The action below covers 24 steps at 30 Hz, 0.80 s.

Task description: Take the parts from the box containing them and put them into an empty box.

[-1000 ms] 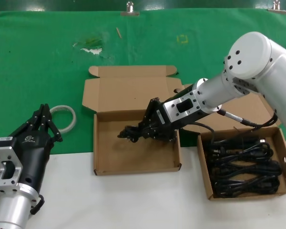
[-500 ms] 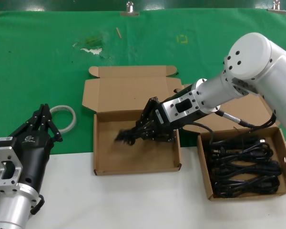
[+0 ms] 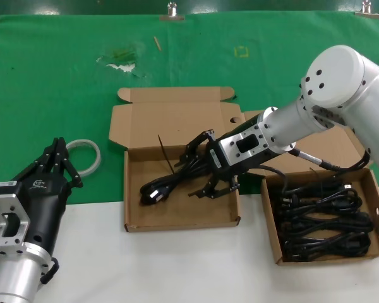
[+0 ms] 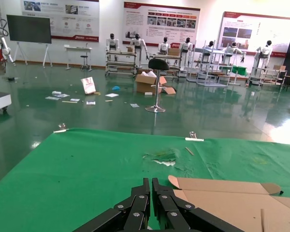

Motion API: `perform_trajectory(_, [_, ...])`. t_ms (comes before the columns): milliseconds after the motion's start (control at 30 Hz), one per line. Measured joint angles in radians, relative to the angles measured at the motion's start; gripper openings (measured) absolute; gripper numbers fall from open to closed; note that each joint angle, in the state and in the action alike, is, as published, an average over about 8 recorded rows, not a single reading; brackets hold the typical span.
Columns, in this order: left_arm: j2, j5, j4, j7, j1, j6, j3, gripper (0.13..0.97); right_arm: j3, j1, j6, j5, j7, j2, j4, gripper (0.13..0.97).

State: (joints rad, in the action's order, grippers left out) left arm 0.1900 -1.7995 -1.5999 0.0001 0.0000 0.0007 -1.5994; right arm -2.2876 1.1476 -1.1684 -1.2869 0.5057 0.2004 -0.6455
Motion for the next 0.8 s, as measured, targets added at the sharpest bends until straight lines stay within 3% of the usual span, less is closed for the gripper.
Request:
perform_trajectory(100, [0.0,0.0,0.0,0.0,0.0,0.0,0.0,0.156,0.0,0.0,0.0,0.0,0.0,0.0,0.0,0.377])
perform_trajectory(367, [0.0,0.0,0.0,0.0,0.0,0.0,0.0,0.156,0.0,0.0,0.0,0.0,0.0,0.0,0.0,0.574])
perform_trajectory(800, [0.0,0.0,0.0,0.0,0.0,0.0,0.0,0.156,0.008,-0.014,0.014,-0.006,-0.006,0.001,-0.012,0.574])
